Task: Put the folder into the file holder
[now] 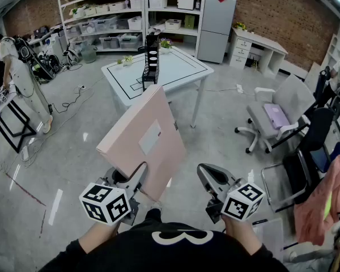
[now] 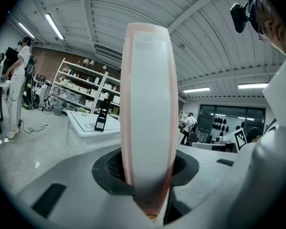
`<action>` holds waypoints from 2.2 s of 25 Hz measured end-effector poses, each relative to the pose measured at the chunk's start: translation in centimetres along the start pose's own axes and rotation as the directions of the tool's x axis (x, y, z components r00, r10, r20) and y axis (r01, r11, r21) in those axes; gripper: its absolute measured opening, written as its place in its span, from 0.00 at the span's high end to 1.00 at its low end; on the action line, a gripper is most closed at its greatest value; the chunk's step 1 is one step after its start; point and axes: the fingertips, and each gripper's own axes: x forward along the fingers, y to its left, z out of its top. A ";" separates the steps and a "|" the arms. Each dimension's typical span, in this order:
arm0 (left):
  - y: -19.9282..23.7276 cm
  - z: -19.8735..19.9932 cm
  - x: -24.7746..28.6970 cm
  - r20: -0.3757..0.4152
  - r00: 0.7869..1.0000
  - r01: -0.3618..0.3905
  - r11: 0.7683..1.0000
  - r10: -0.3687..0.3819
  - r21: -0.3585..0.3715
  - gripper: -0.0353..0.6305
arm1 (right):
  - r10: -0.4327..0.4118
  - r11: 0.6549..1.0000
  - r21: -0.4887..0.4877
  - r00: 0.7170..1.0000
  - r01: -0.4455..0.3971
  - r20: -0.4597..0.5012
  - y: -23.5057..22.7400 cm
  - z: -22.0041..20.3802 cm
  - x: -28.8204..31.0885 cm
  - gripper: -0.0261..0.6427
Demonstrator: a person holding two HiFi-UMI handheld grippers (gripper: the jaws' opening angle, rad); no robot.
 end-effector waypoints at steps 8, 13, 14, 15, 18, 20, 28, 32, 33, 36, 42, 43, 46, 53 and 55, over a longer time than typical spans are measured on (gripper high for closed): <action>-1.2 -0.2 0.0 -0.004 1.000 0.017 1.000 -0.017 -0.001 0.73 | -0.024 1.000 0.011 1.000 0.025 -0.009 -0.3 -0.1 -1.2 0.96; -0.5 -0.5 1.9 -0.009 1.000 0.020 1.000 -0.020 -0.012 0.73 | -0.041 0.999 0.004 0.999 0.041 -0.003 -1.8 -0.2 -0.8 0.96; -0.3 -0.3 2.4 -0.011 1.000 0.024 1.000 -0.025 -0.014 0.73 | -0.042 0.999 0.006 0.999 0.042 -0.005 -2.3 -0.1 -0.6 0.96; -0.3 -0.2 3.0 -0.014 0.999 0.029 0.999 -0.029 -0.015 0.73 | -0.043 0.999 0.008 0.999 0.043 -0.008 -2.7 0.1 -0.4 0.96; 0.0 0.0 5.1 -0.026 0.999 0.039 0.999 -0.039 -0.014 0.73 | -0.052 0.998 0.025 0.999 0.052 -0.009 -4.6 0.5 0.1 0.96; 0.5 0.2 6.9 -0.033 0.998 0.045 0.999 -0.045 -0.014 0.73 | -0.064 0.997 0.037 0.998 0.064 -0.008 -6.2 0.7 0.8 0.96; 4.0 2.9 17.0 -0.075 0.995 0.069 0.997 -0.070 -0.020 0.73 | -0.096 0.993 0.060 0.995 0.098 -0.029 -14.8 3.7 5.9 0.96; 6.8 4.2 22.3 -0.098 0.993 0.068 0.997 -0.071 -0.026 0.73 | -0.107 0.990 0.081 0.993 0.112 -0.055 -19.0 4.8 9.5 0.96; 7.6 4.5 23.4 -0.105 0.992 0.065 0.997 -0.068 -0.030 0.73 | -0.111 0.989 0.089 0.992 0.117 -0.065 -20.0 4.9 10.5 0.96; 10.0 5.5 26.5 -0.123 0.991 0.054 0.998 -0.059 -0.044 0.73 | -0.117 0.987 0.102 0.989 0.126 -0.091 -22.8 5.8 13.4 0.96; 15.9 6.7 31.3 -0.128 0.992 -0.004 0.998 -0.004 -0.063 0.73 | -0.107 0.988 0.094 0.986 0.119 -0.127 -27.6 6.6 19.6 0.96; 16.8 7.0 31.9 -0.125 0.992 -0.012 0.998 0.004 -0.062 0.73 | -0.102 0.989 0.093 0.986 0.115 -0.133 -28.3 6.7 20.6 0.95; 19.3 8.0 33.4 -0.110 0.993 -0.037 0.997 0.030 -0.062 0.73 | -0.087 0.992 0.079 0.985 0.099 -0.148 -29.8 7.1 23.6 0.96; 22.6 10.1 36.3 -0.076 0.995 -0.066 0.996 0.061 -0.066 0.73 | -0.076 0.993 0.073 0.983 0.089 -0.166 -32.7 7.2 27.3 0.96; 23.0 11.1 36.9 -0.065 0.996 -0.070 0.996 0.066 -0.062 0.73 | -0.071 0.993 0.077 0.984 0.084 -0.165 -33.3 7.6 28.1 0.95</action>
